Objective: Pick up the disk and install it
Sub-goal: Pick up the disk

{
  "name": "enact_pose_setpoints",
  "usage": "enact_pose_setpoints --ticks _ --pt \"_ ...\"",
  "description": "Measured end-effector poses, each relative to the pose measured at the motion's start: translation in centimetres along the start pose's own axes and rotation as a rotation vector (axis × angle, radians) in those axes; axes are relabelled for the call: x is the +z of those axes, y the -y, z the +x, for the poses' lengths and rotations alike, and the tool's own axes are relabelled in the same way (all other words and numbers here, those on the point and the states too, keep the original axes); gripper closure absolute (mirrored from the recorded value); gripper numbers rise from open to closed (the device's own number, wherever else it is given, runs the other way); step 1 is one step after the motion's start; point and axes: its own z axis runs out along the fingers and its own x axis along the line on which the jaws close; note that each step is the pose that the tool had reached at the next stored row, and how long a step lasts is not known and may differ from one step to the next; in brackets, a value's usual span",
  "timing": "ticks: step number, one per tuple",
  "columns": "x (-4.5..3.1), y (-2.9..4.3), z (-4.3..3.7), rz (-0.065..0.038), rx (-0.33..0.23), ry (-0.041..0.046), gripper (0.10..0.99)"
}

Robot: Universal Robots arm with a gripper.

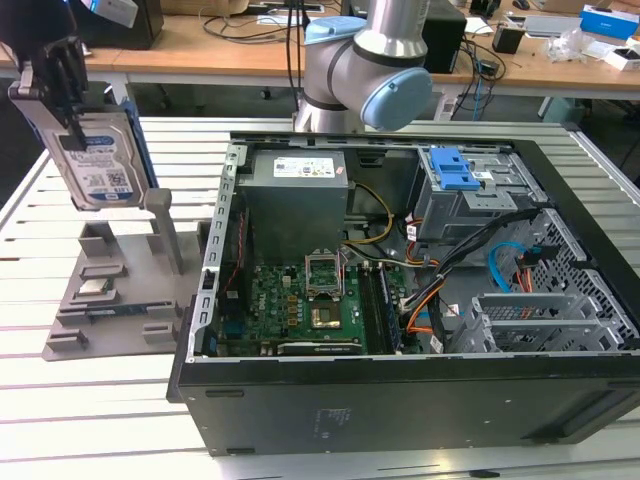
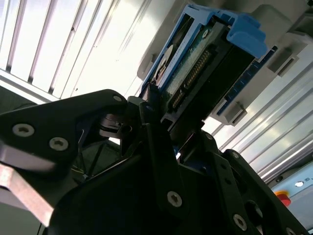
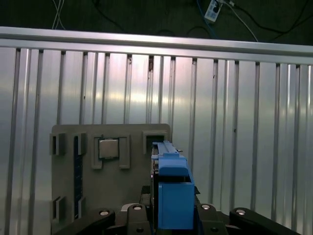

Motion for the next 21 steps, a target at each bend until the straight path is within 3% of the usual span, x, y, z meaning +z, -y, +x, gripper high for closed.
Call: enact_pose_setpoints --ticks 21 --pt "-1.81 -0.03 -0.20 0.000 0.000 0.0000 0.722"
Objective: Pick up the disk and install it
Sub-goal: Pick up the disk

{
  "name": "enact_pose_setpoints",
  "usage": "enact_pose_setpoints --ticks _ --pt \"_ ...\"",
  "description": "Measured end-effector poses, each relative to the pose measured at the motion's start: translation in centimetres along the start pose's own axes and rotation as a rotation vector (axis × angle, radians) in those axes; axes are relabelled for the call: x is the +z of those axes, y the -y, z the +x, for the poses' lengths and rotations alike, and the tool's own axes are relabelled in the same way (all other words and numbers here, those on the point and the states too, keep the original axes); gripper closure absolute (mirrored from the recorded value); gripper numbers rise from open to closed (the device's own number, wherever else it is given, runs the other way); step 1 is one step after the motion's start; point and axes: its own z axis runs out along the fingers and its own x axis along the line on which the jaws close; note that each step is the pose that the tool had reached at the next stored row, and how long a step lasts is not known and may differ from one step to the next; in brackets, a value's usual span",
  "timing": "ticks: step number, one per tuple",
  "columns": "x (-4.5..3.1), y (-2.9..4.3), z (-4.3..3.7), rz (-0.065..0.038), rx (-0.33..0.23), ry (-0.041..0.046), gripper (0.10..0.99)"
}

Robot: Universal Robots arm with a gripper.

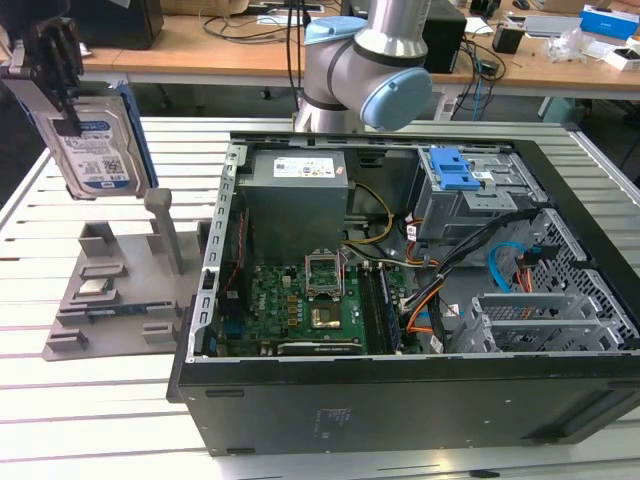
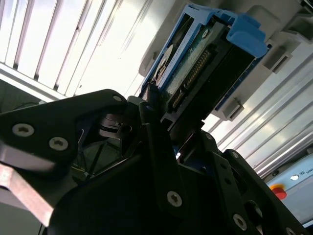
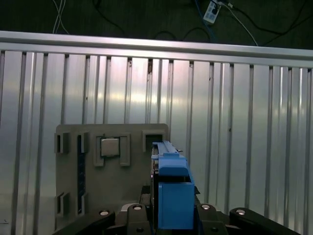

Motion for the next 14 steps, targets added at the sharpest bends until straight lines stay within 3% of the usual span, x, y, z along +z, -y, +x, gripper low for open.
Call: enact_pose_setpoints --ticks 14 --pt "-1.50 -0.03 -0.16 0.000 0.000 0.0000 0.722"
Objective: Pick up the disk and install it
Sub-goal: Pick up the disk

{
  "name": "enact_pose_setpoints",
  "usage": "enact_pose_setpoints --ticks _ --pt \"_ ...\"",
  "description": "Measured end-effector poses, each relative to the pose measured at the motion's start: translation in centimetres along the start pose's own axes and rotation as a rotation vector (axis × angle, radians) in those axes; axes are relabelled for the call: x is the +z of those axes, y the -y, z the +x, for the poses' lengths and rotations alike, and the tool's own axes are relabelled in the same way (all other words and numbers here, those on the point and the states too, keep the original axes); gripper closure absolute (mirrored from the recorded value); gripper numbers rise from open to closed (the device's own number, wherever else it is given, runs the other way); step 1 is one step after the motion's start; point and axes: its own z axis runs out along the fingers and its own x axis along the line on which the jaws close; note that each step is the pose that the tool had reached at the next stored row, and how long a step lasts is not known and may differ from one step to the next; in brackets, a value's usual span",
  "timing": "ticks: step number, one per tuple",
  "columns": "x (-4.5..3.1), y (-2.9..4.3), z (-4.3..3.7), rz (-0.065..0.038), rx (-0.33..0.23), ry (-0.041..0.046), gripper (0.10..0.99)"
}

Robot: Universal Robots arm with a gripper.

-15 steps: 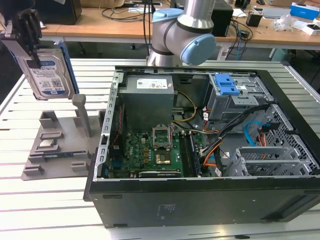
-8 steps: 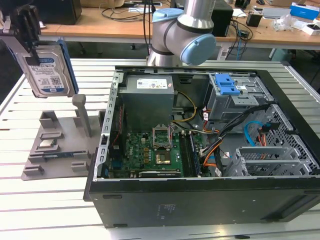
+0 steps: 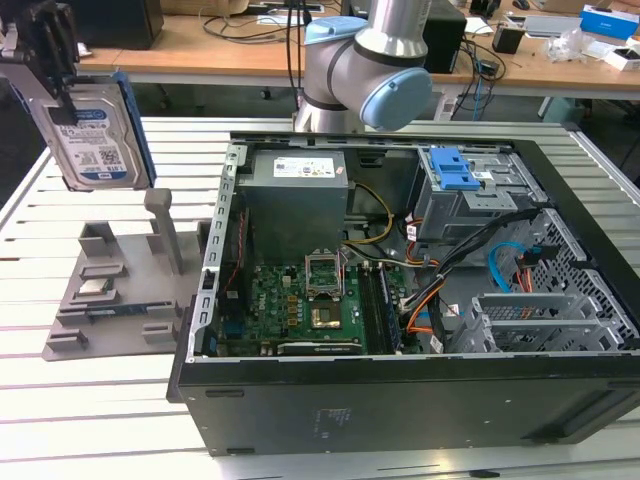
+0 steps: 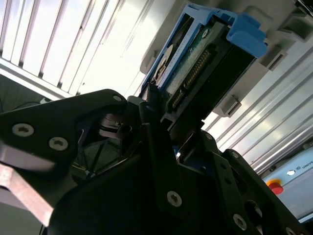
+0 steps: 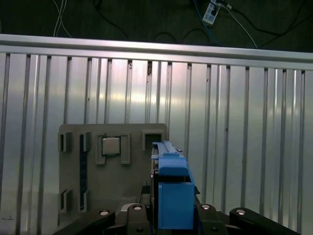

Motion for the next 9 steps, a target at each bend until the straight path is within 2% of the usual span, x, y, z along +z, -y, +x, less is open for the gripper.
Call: enact_pose_setpoints --ticks 9 --pt "-0.96 -0.03 -0.09 0.000 0.000 0.0000 0.722"
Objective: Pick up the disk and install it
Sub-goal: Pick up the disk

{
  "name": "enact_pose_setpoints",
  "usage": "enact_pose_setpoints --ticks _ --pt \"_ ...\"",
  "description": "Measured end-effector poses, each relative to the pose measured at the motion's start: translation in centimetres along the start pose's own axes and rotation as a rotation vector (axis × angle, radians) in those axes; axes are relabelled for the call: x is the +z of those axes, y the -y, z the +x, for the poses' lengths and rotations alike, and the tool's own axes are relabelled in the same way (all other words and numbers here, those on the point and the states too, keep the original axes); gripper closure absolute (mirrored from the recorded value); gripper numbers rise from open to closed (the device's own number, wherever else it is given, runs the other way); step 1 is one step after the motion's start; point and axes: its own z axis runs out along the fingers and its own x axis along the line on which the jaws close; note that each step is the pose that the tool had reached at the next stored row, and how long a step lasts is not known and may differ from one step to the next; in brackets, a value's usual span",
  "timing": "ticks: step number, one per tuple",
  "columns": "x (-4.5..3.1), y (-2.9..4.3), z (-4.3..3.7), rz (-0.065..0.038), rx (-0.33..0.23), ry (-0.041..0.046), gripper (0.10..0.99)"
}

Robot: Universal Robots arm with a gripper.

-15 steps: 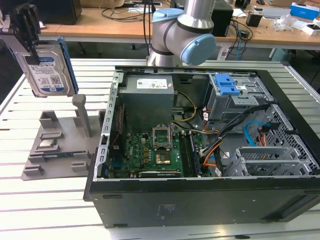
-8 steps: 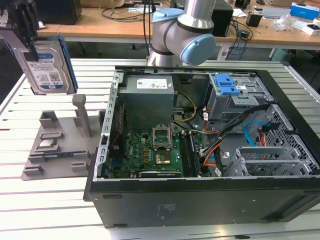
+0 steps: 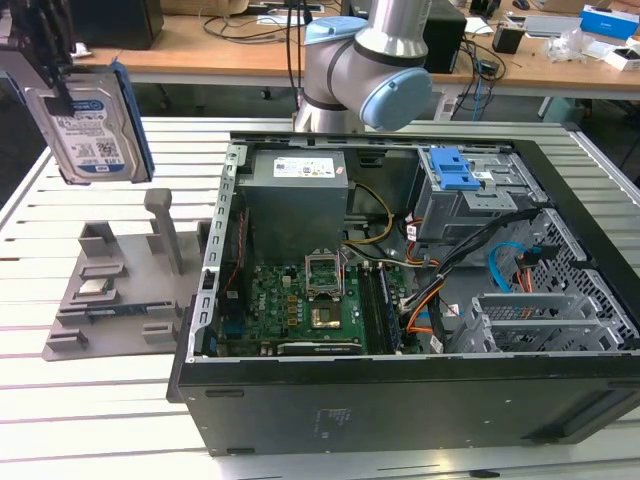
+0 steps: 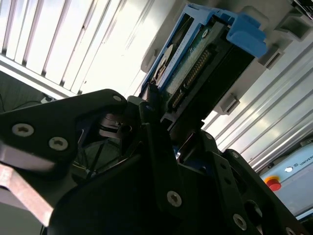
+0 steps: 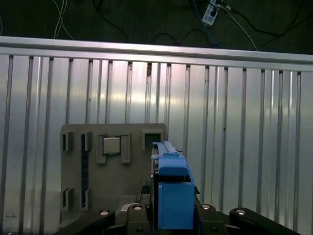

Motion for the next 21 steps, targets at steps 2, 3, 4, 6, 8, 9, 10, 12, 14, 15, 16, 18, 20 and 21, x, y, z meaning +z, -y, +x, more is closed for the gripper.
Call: enact_pose_setpoints --ticks 2,3,4,6,8,9,10,12,14,15,16,18,20,21 --pt "-0.24 0.00 -0.03 0.000 0.000 0.0000 0.722" --pt "-0.37 -0.01 -0.05 0.000 0.000 0.0000 0.722" --pt "-0.46 -0.01 -0.06 0.000 0.000 0.0000 0.722" --pt "-0.73 -0.02 -0.09 0.000 0.000 0.0000 0.722" --pt "-0.92 -0.03 -0.12 0.000 0.000 0.0000 0.722" --pt "-0.99 -0.03 -0.13 0.000 0.000 0.0000 0.722" --pt "-1.10 -0.03 -0.15 0.000 0.000 0.0000 0.722" --pt "-1.28 -0.03 -0.17 0.000 0.000 0.0000 0.722" --pt "-1.48 -0.04 -0.21 0.000 0.000 0.0000 0.722" --pt "-1.57 -0.04 -0.22 0.000 0.000 0.0000 0.722" --pt "-1.65 -0.04 -0.23 0.000 0.000 0.0000 0.722" --pt "-1.87 -0.05 -0.27 0.000 0.000 0.0000 0.722" --pt "-2.16 -0.05 -0.32 0.000 0.000 0.0001 0.722" --pt "-2.35 -0.06 -0.35 0.000 0.000 0.0001 0.722"
